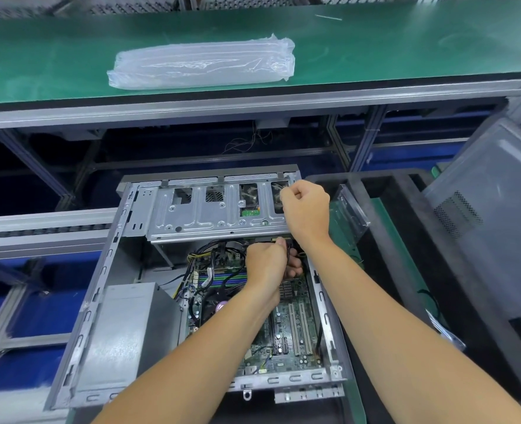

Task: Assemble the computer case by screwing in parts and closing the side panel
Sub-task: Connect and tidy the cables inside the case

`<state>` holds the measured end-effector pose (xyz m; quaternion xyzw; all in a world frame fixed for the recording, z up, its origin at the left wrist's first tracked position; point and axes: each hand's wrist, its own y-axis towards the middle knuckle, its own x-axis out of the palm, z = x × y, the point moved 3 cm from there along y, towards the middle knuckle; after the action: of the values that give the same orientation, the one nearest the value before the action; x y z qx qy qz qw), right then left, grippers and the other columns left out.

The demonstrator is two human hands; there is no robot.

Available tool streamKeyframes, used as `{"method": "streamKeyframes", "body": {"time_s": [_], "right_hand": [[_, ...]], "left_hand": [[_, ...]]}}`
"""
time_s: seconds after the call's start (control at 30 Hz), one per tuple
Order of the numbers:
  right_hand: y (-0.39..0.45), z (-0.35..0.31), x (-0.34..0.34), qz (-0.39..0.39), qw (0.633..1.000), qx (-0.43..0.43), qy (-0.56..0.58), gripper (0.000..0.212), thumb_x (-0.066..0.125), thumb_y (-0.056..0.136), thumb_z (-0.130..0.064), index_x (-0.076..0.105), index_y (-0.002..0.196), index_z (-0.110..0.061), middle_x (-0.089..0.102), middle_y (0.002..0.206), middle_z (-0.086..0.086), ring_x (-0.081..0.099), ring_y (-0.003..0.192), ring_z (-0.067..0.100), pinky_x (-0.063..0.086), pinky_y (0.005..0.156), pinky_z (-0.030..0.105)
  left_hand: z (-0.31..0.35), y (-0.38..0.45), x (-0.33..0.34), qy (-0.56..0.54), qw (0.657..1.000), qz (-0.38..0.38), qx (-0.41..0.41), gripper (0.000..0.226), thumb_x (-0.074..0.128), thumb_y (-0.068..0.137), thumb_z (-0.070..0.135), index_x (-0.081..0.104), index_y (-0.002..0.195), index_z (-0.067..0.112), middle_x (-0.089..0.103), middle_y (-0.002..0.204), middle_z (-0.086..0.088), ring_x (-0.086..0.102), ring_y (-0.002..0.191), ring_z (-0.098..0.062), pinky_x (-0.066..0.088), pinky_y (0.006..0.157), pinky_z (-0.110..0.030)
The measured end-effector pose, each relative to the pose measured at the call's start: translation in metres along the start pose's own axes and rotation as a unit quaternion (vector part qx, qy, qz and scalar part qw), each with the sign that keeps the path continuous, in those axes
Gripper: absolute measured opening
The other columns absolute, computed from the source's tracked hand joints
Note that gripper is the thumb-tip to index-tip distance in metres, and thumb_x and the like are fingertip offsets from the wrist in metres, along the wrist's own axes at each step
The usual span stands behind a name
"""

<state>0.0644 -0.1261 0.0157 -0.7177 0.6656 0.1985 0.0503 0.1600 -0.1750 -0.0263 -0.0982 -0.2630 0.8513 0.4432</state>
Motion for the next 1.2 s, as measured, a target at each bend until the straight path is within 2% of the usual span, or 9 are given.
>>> {"method": "streamKeyframes", "body": {"time_s": [0.27,0.43,0.67,0.8,0.87,0.93,1.03,1.13,1.2], "right_hand": [[-0.004,-0.002,-0.001,0.001,1.000,-0.017,-0.003,0.039,0.056,0.086,-0.005,0.042,0.051,-0.016,0.040,0.049,-0.006,0.037,0.044,0.002,0.032,0.045,0.014],[-0.006,-0.002,-0.003,0.005,1.000,-0.016,0.007,0.040,0.056,0.086,-0.004,0.041,0.051,-0.017,0.039,0.048,-0.007,0.039,0.044,0.000,0.032,0.045,0.012],[-0.007,-0.001,-0.001,0.010,1.000,-0.018,-0.001,0.036,0.055,0.085,-0.005,0.043,0.052,-0.013,0.039,0.048,-0.006,0.038,0.045,0.001,0.031,0.044,0.014],[-0.007,-0.002,0.000,0.006,1.000,-0.020,-0.020,0.036,0.055,0.084,-0.006,0.042,0.052,-0.013,0.041,0.049,-0.005,0.037,0.046,0.002,0.031,0.044,0.016],[-0.008,-0.004,0.001,-0.001,0.999,-0.022,-0.037,0.036,0.056,0.085,-0.007,0.042,0.053,-0.013,0.042,0.050,-0.003,0.034,0.046,0.005,0.029,0.044,0.018],[-0.009,-0.006,0.000,-0.007,0.999,-0.025,-0.045,0.034,0.056,0.085,-0.008,0.041,0.054,-0.011,0.041,0.051,-0.002,0.031,0.049,0.007,0.026,0.044,0.020],[-0.011,-0.006,-0.001,-0.013,0.999,-0.019,-0.049,0.030,0.055,0.086,-0.009,0.046,0.059,0.001,0.044,0.055,0.005,0.033,0.053,0.013,0.029,0.051,0.030],[-0.012,-0.007,-0.001,-0.017,0.998,-0.019,-0.053,0.029,0.054,0.087,-0.010,0.049,0.066,0.009,0.046,0.059,0.012,0.034,0.055,0.017,0.031,0.053,0.030],[-0.013,-0.008,-0.001,-0.019,0.998,-0.022,-0.052,0.028,0.053,0.086,-0.010,0.049,0.066,0.010,0.046,0.059,0.013,0.034,0.055,0.017,0.031,0.054,0.030]], "left_hand": [[-0.003,-0.001,0.004,-0.032,0.999,0.042,-0.010,0.036,0.048,0.096,0.016,0.060,0.066,0.000,0.057,0.043,-0.006,0.052,0.035,-0.016,0.038,0.036,-0.018],[-0.006,0.000,0.008,-0.047,0.996,0.069,0.011,0.037,0.049,0.097,0.017,0.061,0.065,0.002,0.060,0.047,-0.006,0.053,0.039,-0.017,0.042,0.044,-0.024],[-0.005,-0.002,0.010,-0.084,0.994,0.075,-0.011,0.035,0.050,0.097,0.015,0.058,0.065,0.004,0.061,0.054,-0.012,0.049,0.033,-0.014,0.035,0.034,-0.018],[0.003,-0.006,0.007,-0.070,0.997,0.024,-0.028,0.034,0.048,0.099,0.015,0.057,0.068,0.003,0.061,0.055,-0.011,0.051,0.033,-0.013,0.036,0.032,-0.017],[0.012,-0.010,-0.002,0.032,0.999,-0.032,0.005,0.035,0.048,0.099,0.020,0.060,0.071,0.002,0.061,0.056,-0.009,0.054,0.040,-0.014,0.044,0.040,-0.022],[0.029,-0.010,-0.022,0.266,0.956,-0.029,0.122,0.039,0.053,0.096,0.023,0.057,0.063,0.003,0.054,0.051,-0.005,0.047,0.044,-0.016,0.036,0.046,-0.025],[0.061,-0.014,-0.065,0.503,0.826,0.035,0.253,0.031,0.054,0.092,0.023,0.062,0.072,0.001,0.062,0.065,-0.012,0.058,0.062,-0.028,0.044,0.055,-0.030],[0.066,-0.007,-0.106,0.651,0.730,0.066,0.194,0.033,0.057,0.091,0.033,0.052,0.072,0.007,0.053,0.069,-0.003,0.055,0.069,-0.027,0.044,0.060,-0.031],[0.054,-0.002,-0.117,0.722,0.681,0.031,0.116,0.041,0.060,0.089,0.042,0.044,0.073,0.008,0.052,0.073,-0.002,0.055,0.073,-0.025,0.043,0.064,-0.031]]}}
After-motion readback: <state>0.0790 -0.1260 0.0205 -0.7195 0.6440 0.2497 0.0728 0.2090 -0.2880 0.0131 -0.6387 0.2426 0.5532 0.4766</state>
